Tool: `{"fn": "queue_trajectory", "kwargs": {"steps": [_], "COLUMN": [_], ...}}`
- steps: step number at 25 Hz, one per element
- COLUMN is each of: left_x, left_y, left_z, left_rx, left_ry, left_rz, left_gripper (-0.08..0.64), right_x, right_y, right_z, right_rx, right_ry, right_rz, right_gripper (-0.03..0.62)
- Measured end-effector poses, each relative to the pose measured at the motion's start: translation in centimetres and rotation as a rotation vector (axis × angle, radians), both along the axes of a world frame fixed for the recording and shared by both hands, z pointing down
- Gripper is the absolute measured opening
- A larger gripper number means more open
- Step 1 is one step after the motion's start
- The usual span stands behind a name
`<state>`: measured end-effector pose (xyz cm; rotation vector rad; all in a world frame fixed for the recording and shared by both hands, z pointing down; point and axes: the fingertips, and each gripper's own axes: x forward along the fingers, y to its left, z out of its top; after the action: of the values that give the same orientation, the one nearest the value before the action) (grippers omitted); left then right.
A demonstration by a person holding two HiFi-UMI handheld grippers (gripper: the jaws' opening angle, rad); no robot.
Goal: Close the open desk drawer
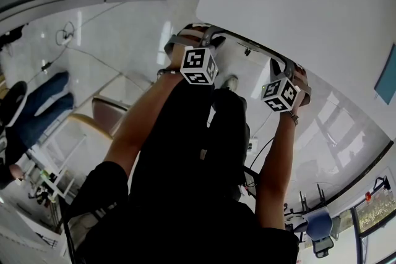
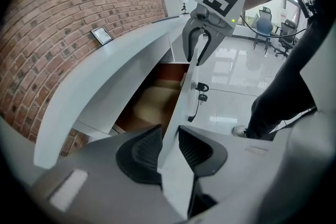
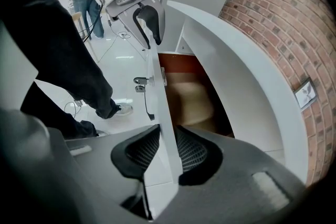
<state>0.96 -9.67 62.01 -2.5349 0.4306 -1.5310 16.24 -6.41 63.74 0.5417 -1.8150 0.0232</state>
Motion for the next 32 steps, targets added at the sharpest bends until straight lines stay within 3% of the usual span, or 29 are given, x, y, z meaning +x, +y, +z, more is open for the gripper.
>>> {"fn": "queue_trajectory", "kwargs": {"steps": [7, 12, 17, 19, 22, 24, 27, 32], "left_x": [0.0, -0.1, 0.1, 0.1, 0.3, 0.2, 0.4, 0.9], "left_y": [0.0, 0.1, 0.5, 0.7, 1.4, 1.7, 2.3, 4.9], "left_z": [0.1, -0.7, -3.1, -4.7, -8.7, -11.2, -14.7, -20.8], "left_rx": [-0.016, -0.011, 0.017, 0.019, 0.018, 0.028, 0.052, 0.076], "left_ry": [0.020, 0.051, 0.087, 0.139, 0.259, 0.303, 0.360, 0.481], "left_rz": [-0.003, -0.061, -0.137, -0.206, -0.327, -0.383, -0.431, -0.491], "left_gripper": [0.123, 0.112, 0.091, 0.074, 0.018, 0.018, 0.018, 0.018], "right_x": [0.0, -0.6, 0.0, 0.1, 0.1, 0.2, 0.6, 1.1], "right_y": [-0.1, 1.0, 1.4, 1.7, 2.4, 2.3, 2.5, 5.1], "right_z": [-0.1, -0.6, -2.3, -3.2, -6.4, -9.0, -12.9, -19.7], "right_rx": [0.058, 0.064, 0.082, 0.086, 0.132, 0.184, 0.254, 0.318], "right_ry": [0.020, 0.023, -0.004, -0.041, -0.120, -0.166, -0.229, -0.345], "right_rz": [-0.006, -0.014, 0.047, 0.095, 0.174, 0.205, 0.237, 0.275], "right_gripper": [0.138, 0.164, 0.163, 0.150, 0.084, 0.047, 0.005, 0.004]}}
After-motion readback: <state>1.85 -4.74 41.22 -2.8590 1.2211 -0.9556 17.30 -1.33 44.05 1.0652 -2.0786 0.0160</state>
